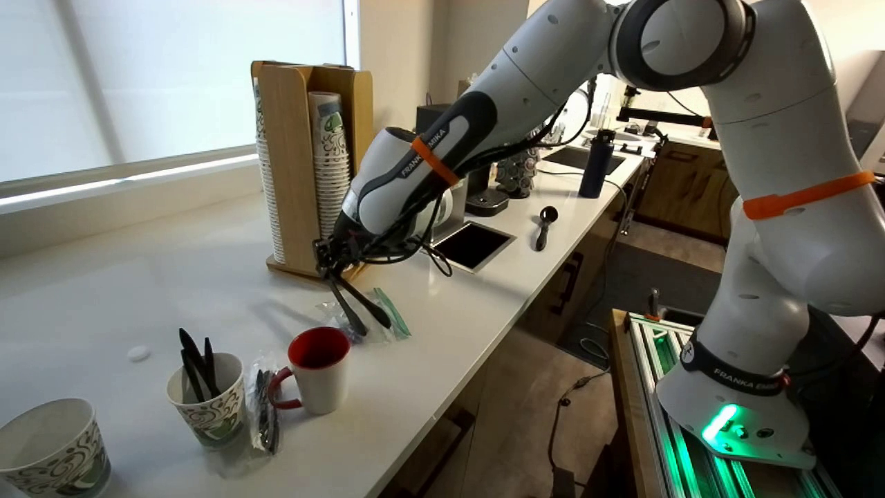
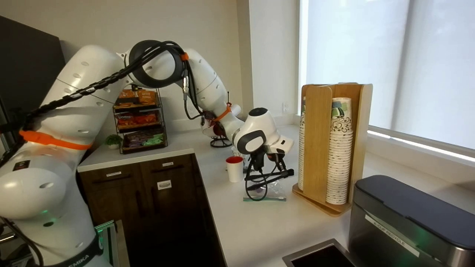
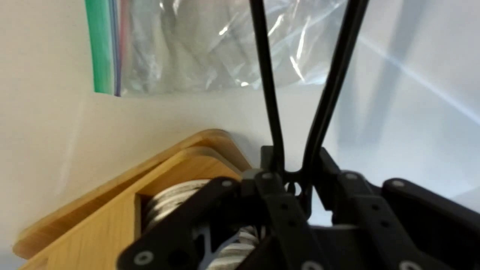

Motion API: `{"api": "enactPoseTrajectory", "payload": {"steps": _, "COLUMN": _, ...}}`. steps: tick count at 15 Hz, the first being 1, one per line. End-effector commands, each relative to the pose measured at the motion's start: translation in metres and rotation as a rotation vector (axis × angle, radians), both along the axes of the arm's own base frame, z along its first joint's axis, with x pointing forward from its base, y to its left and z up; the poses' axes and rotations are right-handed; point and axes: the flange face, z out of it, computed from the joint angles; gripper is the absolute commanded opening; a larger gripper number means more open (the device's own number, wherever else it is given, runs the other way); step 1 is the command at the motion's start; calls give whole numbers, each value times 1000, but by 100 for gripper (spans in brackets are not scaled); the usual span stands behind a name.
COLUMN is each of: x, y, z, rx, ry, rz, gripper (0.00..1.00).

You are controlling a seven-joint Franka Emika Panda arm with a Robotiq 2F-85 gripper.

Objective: Put the black tongs in the paper cup on the right

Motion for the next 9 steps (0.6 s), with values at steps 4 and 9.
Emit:
{"api": "enactPoseTrajectory", "payload": {"steps": 4, "x": -41, "y": 44, "z": 37, "rx": 9, "ry": -213, "rz": 198, "gripper": 7}}
{"api": "enactPoseTrajectory", "payload": {"steps": 9, "x": -61, "y": 3, "z": 21, "rx": 37, "ry": -22, "rz": 44, "gripper": 7}}
